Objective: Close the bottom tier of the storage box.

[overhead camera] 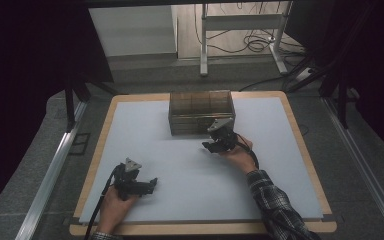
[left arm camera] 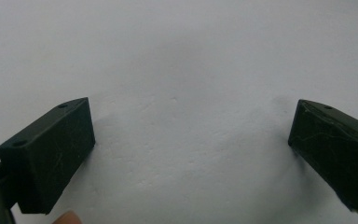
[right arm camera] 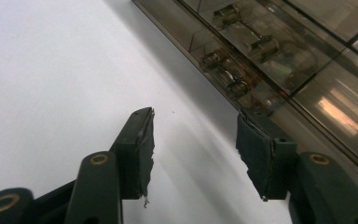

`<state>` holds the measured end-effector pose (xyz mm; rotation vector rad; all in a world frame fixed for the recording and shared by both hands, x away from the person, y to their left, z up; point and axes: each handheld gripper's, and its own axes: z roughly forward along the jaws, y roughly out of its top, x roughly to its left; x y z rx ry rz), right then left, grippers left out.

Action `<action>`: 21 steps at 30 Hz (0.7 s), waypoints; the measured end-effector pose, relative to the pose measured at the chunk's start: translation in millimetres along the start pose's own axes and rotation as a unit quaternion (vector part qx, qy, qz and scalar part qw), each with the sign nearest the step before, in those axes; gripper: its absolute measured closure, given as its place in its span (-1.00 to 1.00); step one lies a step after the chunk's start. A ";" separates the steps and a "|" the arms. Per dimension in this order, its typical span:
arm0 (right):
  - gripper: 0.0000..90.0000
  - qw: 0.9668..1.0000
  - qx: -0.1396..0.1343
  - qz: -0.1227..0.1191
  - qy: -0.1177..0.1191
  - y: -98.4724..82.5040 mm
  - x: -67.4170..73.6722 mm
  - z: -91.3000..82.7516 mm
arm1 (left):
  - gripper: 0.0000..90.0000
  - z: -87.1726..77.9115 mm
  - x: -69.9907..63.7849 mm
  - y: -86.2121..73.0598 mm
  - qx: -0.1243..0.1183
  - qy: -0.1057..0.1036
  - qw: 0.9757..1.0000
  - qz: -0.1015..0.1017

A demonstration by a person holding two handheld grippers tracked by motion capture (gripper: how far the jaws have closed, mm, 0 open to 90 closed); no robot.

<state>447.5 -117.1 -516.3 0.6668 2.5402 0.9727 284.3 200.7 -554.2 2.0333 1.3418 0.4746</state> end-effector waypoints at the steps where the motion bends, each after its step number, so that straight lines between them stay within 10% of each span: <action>1: -0.02 1.000 0.000 0.001 0.001 0.0 0.7 -0.5 | -0.99 0.0 0.0 0.0 0.000 0.000 1.000 0.000; 21: -0.27 1.000 0.000 0.001 0.016 -2.8 7.9 -10.2 | -0.99 0.0 0.0 0.0 0.000 0.000 1.000 0.000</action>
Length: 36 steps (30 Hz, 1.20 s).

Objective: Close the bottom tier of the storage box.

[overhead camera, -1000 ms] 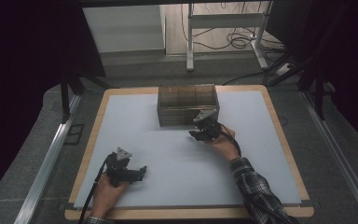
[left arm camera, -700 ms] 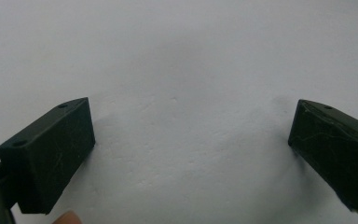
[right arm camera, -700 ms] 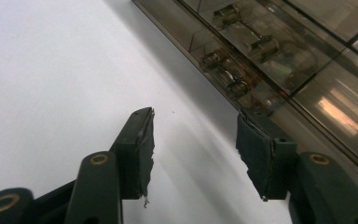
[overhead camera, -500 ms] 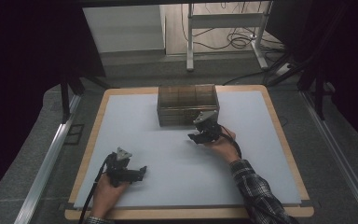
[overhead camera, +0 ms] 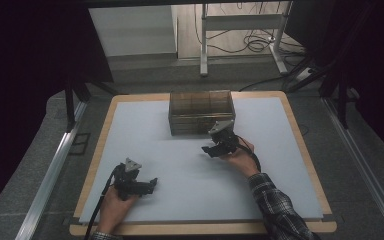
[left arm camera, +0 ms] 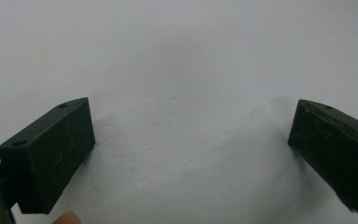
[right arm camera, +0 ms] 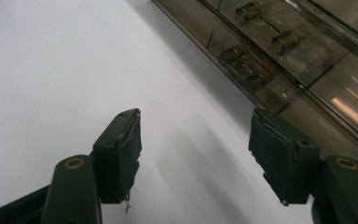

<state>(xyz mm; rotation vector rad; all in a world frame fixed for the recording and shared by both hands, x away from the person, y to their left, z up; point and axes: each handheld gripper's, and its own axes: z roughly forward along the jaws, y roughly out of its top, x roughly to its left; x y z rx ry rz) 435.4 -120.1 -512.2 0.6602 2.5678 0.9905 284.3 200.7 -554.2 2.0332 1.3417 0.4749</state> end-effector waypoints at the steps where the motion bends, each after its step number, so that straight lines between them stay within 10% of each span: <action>1: -0.28 1.000 0.000 0.001 0.001 0.3 0.7 -0.4 | -0.99 0.0 0.0 0.0 0.000 0.000 1.000 0.000; 36: -0.64 1.000 0.002 -0.012 0.015 -3.3 18.9 -13.8 | -0.99 0.0 0.0 0.0 0.000 0.000 1.000 0.000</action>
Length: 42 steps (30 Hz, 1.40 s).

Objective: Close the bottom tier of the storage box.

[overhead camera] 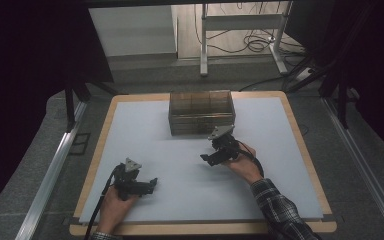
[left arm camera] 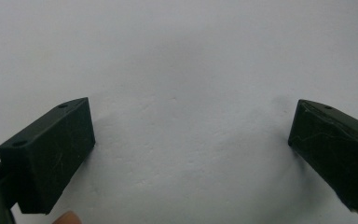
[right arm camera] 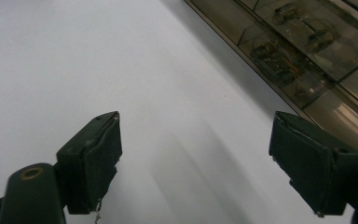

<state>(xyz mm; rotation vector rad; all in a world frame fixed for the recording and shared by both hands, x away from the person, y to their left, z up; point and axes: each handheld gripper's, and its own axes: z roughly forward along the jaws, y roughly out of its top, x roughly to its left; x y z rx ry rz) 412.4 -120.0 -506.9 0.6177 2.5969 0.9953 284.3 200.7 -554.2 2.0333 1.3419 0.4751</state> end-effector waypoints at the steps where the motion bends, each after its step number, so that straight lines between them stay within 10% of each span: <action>1: -0.65 1.000 0.000 -0.003 0.000 -0.2 0.3 -0.1 | -0.99 0.0 0.0 0.0 0.000 0.000 1.000 0.000; 42: -0.82 1.000 0.010 -0.016 -0.003 -20.5 14.7 -28.0 | -0.99 0.0 0.0 0.0 0.000 0.000 1.000 0.000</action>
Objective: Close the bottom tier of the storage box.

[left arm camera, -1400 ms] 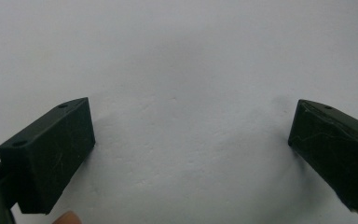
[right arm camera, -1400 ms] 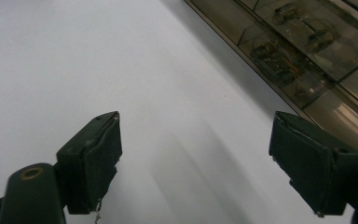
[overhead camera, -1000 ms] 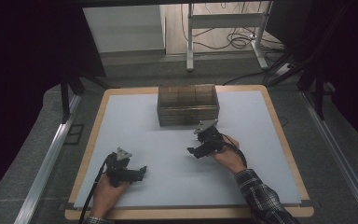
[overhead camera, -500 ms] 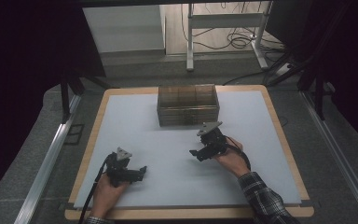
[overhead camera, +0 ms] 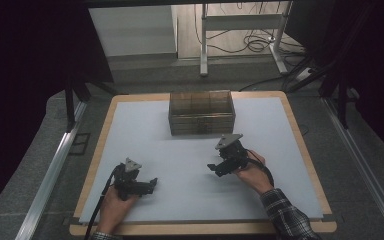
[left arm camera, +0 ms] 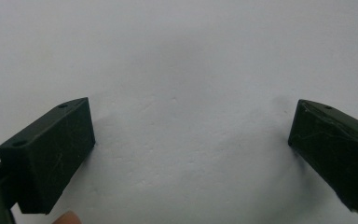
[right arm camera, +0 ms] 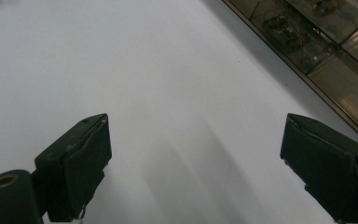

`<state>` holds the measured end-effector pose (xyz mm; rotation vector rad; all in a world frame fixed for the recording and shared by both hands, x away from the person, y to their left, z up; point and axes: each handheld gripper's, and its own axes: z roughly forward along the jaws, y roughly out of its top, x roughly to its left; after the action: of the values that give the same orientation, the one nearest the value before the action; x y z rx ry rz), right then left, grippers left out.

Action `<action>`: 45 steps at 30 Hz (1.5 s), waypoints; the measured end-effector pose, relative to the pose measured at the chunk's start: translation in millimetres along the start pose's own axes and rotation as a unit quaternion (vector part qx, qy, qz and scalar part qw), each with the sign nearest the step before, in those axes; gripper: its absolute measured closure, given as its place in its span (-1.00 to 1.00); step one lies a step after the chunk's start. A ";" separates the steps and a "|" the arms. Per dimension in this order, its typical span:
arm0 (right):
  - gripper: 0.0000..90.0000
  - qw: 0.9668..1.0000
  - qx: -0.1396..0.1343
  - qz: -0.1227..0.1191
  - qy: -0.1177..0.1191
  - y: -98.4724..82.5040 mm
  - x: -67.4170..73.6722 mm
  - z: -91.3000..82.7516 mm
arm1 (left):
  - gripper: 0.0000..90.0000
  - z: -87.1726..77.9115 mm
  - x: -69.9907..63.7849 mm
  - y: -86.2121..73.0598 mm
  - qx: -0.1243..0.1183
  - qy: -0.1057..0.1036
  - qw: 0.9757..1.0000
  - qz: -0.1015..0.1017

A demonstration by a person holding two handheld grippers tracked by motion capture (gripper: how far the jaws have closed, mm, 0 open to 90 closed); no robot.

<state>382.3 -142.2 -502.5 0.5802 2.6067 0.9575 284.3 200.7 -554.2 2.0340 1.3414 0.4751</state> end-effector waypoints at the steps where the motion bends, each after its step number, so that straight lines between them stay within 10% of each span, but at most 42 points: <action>1: -0.83 1.000 -0.001 -0.001 -0.001 -1.1 -0.3 -0.6 | -0.99 0.0 0.0 0.0 0.000 0.000 1.000 0.000; 45: -0.92 1.000 0.002 0.018 -0.026 -43.2 -0.8 -40.5 | -0.99 -0.2 0.0 0.1 0.001 0.000 1.000 0.000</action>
<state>354.8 -194.7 -501.6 0.6455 2.5606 0.9365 284.3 200.8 -554.0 2.0367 1.3419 0.4746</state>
